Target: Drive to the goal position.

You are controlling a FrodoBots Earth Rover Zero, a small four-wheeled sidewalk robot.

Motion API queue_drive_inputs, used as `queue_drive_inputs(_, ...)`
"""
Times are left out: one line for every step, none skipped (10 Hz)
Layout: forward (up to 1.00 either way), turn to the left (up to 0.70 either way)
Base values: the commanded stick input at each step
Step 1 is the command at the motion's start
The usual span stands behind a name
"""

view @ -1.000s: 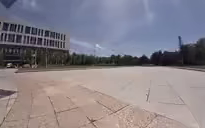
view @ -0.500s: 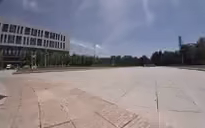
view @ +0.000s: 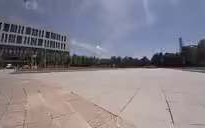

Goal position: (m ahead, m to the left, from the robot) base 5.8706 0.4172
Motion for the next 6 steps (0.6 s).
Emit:
queue_drive_inputs(0.70, -0.35)
queue_drive_inputs(0.70, -0.07)
queue_drive_inputs(0.70, 0.00)
queue_drive_inputs(0.70, 0.00)
queue_drive_inputs(0.70, 0.00)
queue_drive_inputs(0.70, 0.00)
